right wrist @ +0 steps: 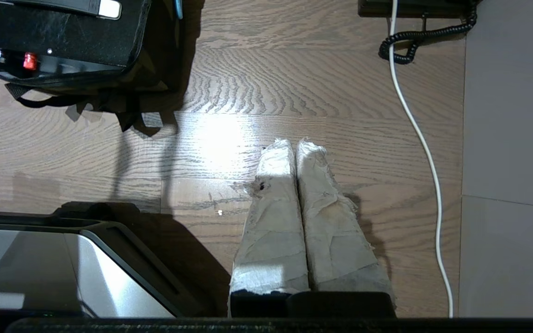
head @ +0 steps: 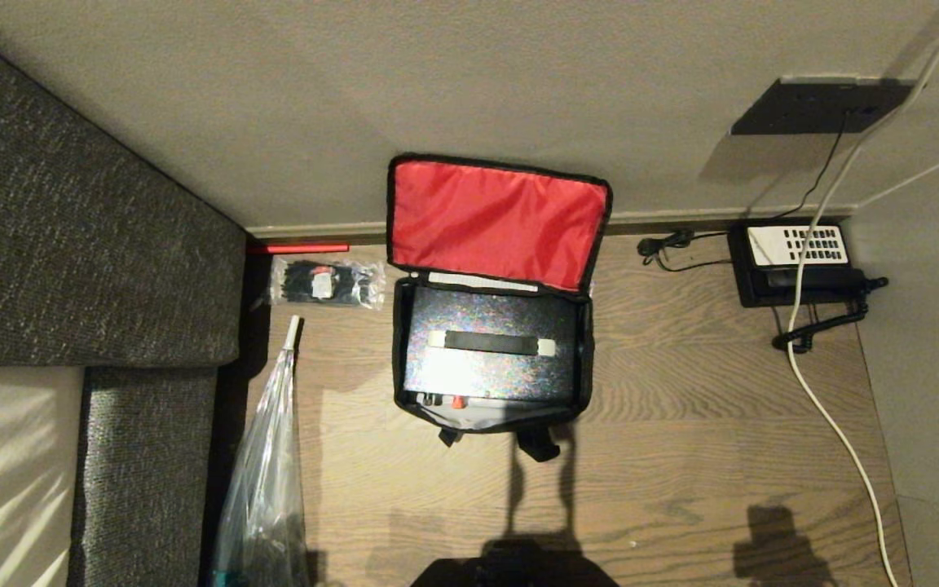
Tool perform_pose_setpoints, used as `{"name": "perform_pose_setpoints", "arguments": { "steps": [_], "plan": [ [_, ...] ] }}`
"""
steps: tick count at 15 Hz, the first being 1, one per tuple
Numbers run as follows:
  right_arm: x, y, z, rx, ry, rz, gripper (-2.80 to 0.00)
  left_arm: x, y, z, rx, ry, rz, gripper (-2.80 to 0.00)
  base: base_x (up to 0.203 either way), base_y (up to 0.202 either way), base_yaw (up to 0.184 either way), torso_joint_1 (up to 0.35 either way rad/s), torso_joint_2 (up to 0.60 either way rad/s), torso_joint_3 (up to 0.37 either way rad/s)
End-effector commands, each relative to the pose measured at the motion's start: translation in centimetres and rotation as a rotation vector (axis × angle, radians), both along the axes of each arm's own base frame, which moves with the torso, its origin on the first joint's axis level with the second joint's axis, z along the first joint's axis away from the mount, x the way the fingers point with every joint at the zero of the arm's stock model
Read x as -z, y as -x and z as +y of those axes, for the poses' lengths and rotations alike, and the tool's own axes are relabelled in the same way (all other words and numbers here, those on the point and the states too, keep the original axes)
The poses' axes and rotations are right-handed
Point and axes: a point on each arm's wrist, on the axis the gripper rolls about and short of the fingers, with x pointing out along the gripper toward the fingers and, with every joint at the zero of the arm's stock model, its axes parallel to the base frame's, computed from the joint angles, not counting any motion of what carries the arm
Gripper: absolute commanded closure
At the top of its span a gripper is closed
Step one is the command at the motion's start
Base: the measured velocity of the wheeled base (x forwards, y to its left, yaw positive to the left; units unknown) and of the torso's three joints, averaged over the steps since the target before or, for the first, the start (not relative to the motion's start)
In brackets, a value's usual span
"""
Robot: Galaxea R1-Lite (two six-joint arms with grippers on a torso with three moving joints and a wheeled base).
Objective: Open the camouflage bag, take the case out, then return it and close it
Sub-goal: Grip the handle
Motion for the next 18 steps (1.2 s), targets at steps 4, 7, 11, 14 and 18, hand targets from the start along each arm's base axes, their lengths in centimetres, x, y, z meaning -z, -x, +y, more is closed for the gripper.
{"name": "perform_pose_setpoints", "arguments": {
  "steps": [4, 7, 11, 14, 18],
  "plan": [
    [0.0, 0.03, 0.0, -0.001, 0.001, 0.0, 0.0, 0.05, -0.01, 0.0, -0.001, -0.001, -0.002, 0.0, 0.0, 0.0, 0.0, 0.0, 0.0, 0.0],
    [0.0, 0.03, 0.0, -0.001, 0.001, 0.0, 0.0, 0.03, -0.01, 0.0, -0.002, -0.001, -0.001, 0.0, 0.0, 0.0, 0.0, 0.0, 0.0, 0.0],
    [0.0, 0.03, 0.0, -0.001, 0.001, 0.0, 0.0, 0.04, -0.02, 0.0, -0.002, 0.003, -0.002, 0.0, 0.0, 0.0, 0.0, 0.003, 0.0, 0.12],
    [0.01, 0.02, 0.0, -0.001, 0.001, 0.003, 0.0, 0.05, -0.02, 0.0, -0.002, 0.003, -0.001, 0.0, 0.0, 0.0, 0.0, 0.001, 0.0, 0.088],
    [0.0, 0.03, 0.0, -0.001, 0.001, 0.0, 0.0, 0.05, -0.02, 0.0, -0.002, 0.004, -0.001, 0.0, 0.0, 0.0, 0.0, 0.003, 0.0, 0.066]
  ]
}}
